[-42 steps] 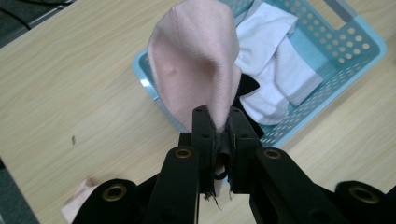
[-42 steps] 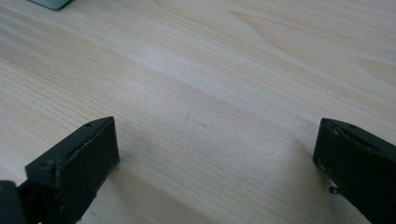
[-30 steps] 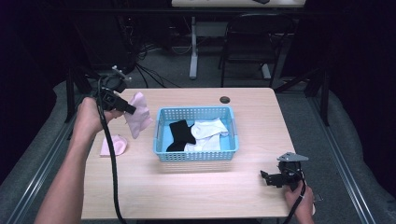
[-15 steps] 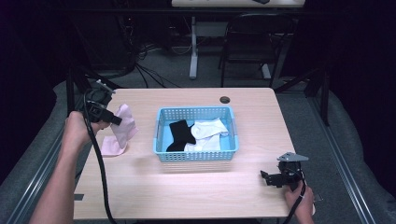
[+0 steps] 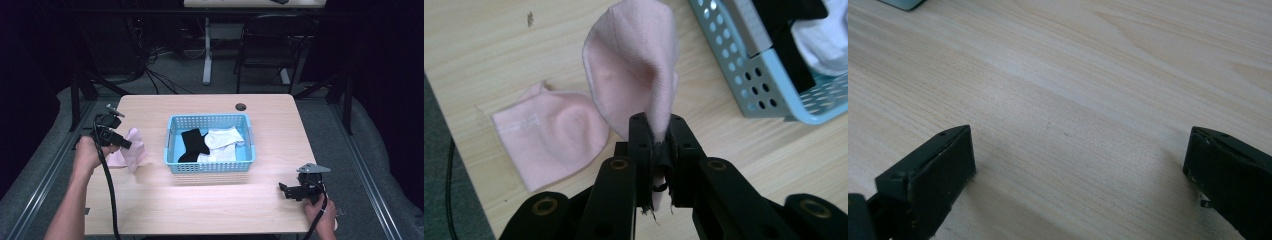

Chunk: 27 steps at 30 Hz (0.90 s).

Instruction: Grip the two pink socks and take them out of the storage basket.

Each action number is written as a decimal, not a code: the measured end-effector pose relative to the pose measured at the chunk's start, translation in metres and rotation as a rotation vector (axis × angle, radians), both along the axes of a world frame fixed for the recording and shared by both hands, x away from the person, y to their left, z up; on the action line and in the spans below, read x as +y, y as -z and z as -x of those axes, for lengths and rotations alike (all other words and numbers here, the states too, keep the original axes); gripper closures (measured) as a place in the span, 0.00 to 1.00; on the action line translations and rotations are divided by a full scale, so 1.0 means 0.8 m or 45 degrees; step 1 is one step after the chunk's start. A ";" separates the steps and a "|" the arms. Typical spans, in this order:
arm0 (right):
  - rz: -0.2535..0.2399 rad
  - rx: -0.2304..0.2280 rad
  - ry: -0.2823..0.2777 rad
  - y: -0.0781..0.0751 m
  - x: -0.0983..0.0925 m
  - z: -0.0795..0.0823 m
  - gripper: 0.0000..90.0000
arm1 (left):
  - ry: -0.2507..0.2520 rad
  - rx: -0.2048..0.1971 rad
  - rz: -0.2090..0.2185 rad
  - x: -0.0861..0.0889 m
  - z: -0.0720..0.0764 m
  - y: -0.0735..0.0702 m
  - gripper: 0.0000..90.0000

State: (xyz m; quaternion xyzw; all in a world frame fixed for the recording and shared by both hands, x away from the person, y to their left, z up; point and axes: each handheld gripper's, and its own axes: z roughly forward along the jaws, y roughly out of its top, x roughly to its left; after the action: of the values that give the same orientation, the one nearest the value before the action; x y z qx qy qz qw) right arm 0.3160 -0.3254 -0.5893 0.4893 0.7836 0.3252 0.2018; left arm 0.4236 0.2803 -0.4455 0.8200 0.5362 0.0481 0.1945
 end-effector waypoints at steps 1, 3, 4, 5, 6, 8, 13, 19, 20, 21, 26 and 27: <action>0.000 0.000 0.000 0.000 0.000 0.000 0.00 | -0.001 0.018 0.004 0.000 0.000 0.014 0.92; 0.000 -0.002 0.001 0.000 0.000 0.000 0.00 | -0.005 0.022 0.006 0.000 0.001 0.026 0.91; 0.000 -0.001 0.000 0.000 0.000 0.000 0.00 | -0.004 0.031 0.011 0.001 0.001 0.031 0.90; 0.000 -0.001 0.002 0.000 0.000 0.000 0.00 | -0.004 0.031 0.011 0.001 0.001 0.031 0.88; 0.000 -0.001 0.002 0.000 0.000 0.000 0.00 | -0.012 0.029 0.010 0.002 0.002 0.040 0.85; 0.000 0.000 0.000 0.000 0.000 0.000 0.00 | -0.019 0.039 0.011 0.006 0.004 0.046 0.78; 0.000 -0.001 0.001 0.000 0.000 0.000 0.00 | -0.049 0.007 -0.001 0.016 0.014 0.053 0.63; 0.000 -0.001 0.002 0.000 0.000 0.000 0.00 | -0.116 -0.033 -0.021 0.029 0.035 0.060 0.38; 0.000 -0.001 0.002 0.000 0.000 0.000 0.00 | -0.116 -0.033 -0.021 0.029 0.035 0.060 0.36; 0.000 -0.001 0.002 0.000 0.000 0.000 0.00 | -0.119 -0.047 -0.022 0.031 0.039 0.061 0.36; 0.000 -0.001 0.002 0.000 0.000 0.000 0.00 | -0.142 -0.107 -0.037 0.038 0.067 0.073 0.22; 0.000 -0.001 0.002 0.000 0.000 0.000 0.00 | -0.141 -0.106 -0.041 0.038 0.071 0.078 0.19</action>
State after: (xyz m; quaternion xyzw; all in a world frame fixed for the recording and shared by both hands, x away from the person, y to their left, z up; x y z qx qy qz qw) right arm 0.3160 -0.3253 -0.5893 0.4899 0.7831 0.3252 0.2025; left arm 0.3667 0.3107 -0.5077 0.7893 0.5713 0.1015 0.2006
